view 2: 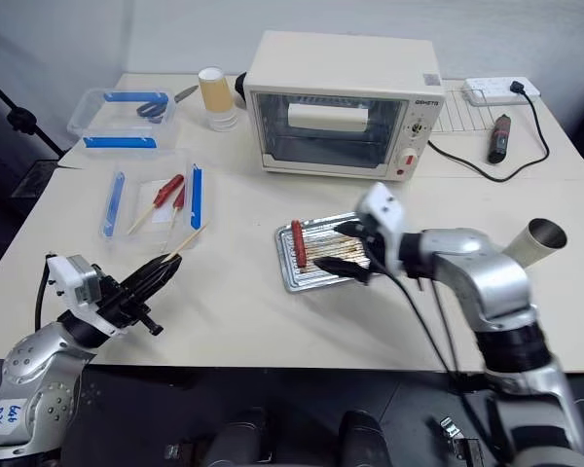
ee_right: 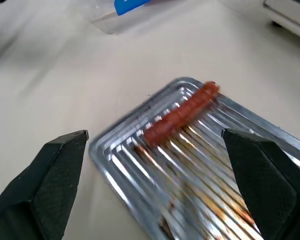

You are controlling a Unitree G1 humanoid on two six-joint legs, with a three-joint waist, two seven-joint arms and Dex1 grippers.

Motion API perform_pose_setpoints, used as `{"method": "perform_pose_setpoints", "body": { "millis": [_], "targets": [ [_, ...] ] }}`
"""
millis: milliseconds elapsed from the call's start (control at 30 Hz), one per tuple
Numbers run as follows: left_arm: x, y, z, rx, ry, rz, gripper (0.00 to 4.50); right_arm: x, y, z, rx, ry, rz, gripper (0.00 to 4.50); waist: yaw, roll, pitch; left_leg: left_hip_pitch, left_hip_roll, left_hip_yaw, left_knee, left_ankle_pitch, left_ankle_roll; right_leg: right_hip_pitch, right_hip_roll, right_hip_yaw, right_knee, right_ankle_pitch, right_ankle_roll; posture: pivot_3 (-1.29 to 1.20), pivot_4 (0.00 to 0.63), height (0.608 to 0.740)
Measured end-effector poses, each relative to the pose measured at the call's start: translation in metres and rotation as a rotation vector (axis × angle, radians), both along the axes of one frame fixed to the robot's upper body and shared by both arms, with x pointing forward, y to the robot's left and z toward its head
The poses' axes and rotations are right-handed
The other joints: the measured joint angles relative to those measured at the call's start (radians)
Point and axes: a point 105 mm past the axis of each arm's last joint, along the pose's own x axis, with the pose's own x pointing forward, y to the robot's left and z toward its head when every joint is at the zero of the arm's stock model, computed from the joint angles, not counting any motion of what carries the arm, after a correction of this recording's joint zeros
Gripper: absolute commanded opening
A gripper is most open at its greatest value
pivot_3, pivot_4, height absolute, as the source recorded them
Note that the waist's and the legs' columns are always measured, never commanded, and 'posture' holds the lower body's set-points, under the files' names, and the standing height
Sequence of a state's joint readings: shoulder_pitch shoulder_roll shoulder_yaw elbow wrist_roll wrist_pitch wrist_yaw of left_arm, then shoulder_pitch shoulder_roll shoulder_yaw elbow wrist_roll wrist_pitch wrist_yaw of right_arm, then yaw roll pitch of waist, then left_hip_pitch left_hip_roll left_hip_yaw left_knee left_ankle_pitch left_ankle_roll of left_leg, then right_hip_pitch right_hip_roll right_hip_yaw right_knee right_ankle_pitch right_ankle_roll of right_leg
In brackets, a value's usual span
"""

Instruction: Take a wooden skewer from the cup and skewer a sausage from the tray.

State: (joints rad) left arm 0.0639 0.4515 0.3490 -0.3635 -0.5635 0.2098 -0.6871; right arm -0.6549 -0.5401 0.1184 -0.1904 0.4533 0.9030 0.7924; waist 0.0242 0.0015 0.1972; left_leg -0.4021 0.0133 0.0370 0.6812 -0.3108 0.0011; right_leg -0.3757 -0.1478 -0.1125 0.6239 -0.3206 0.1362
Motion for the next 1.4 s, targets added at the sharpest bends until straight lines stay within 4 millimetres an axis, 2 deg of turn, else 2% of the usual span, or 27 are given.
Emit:
{"method": "perform_pose_setpoints", "body": {
  "millis": [100,233,367,467,567,767,933,1100,1233,1400],
  "targets": [
    [0.0,-0.004,0.0,-0.003,-0.001,-0.011,0.0,0.018,0.015,-0.009,-0.027,-0.011,-0.123,4.46,-0.001,0.0,0.0,0.0,-0.001,0.002,0.0,0.0,0.0,0.0,0.0,0.0,0.0,0.0,0.0,0.0,0.15,0.74],
    [0.001,-0.01,0.001,-0.006,-0.005,-0.025,0.0,0.036,0.024,-0.027,-0.055,-0.021,-0.246,4.46,-0.006,-0.001,0.0,0.0,-0.001,0.006,-0.001,0.0,0.0,-0.001,0.0,0.0,0.001,0.0,0.0,0.0,0.15,0.74],
    [0.0,-0.013,0.001,-0.005,-0.004,-0.031,0.0,0.037,0.04,-0.034,-0.07,-0.039,-0.255,4.46,-0.017,-0.001,0.0,0.0,0.0,0.006,-0.001,0.0,0.0,-0.002,0.001,0.0,0.002,0.0,0.0,0.0,0.15,0.74],
    [0.0,-0.014,0.001,-0.006,-0.002,-0.035,0.0,0.039,0.044,-0.038,-0.079,-0.046,-0.263,4.46,-0.026,-0.001,0.0,0.0,0.0,0.006,-0.001,0.0,0.0,-0.002,0.001,0.0,0.002,0.0,0.0,0.0,0.15,0.74],
    [0.0,-0.015,0.002,-0.007,-0.002,-0.038,0.0,0.043,0.041,-0.041,-0.094,-0.055,-0.28,3.84,-0.028,-0.001,0.0,0.0,0.0,0.006,-0.002,0.0,0.0,-0.002,0.001,0.0,0.002,0.0,0.0,0.0,0.15,0.74],
    [0.0,-0.016,0.003,-0.02,0.0,-0.041,0.0,0.047,0.034,-0.041,-0.113,-0.084,-0.285,1.76,-0.028,-0.001,0.0,0.0,0.0,0.006,-0.002,0.0,0.0,-0.002,0.001,0.001,0.002,0.0,0.0,0.0,0.15,0.74],
    [0.001,-0.019,0.006,-0.024,-0.008,-0.047,0.0,0.046,0.026,-0.042,-0.147,-0.088,-0.266,1.76,-0.028,-0.001,0.0,0.0,0.0,0.006,-0.002,0.0,0.0,-0.003,0.001,0.001,0.002,0.0,0.0,0.0,0.15,0.74],
    [0.002,-0.02,0.007,-0.025,-0.012,-0.054,0.0,0.041,0.017,-0.043,-0.192,-0.102,-0.172,1.76,-0.028,-0.001,0.0,0.0,0.0,0.006,-0.002,0.0,0.0,-0.003,0.001,0.001,0.001,0.0,0.0,0.0,0.15,0.74],
    [0.003,-0.023,0.009,-0.025,-0.021,-0.064,0.0,0.041,0.019,-0.047,-0.193,-0.104,-0.13,1.76,-0.028,-0.001,0.0,0.0,0.0,0.007,-0.002,0.0,0.0,-0.003,0.001,0.001,0.001,0.0,0.0,0.0,0.15,0.74],
    [0.003,-0.025,0.008,-0.025,-0.016,-0.074,0.0,0.051,0.028,-0.045,-0.199,-0.131,-0.114,1.76,-0.029,-0.001,0.0,0.0,0.0,0.007,-0.002,0.0,0.0,-0.003,0.001,0.001,0.002,0.0,0.0,0.0,0.15,0.74]
  ]
}}
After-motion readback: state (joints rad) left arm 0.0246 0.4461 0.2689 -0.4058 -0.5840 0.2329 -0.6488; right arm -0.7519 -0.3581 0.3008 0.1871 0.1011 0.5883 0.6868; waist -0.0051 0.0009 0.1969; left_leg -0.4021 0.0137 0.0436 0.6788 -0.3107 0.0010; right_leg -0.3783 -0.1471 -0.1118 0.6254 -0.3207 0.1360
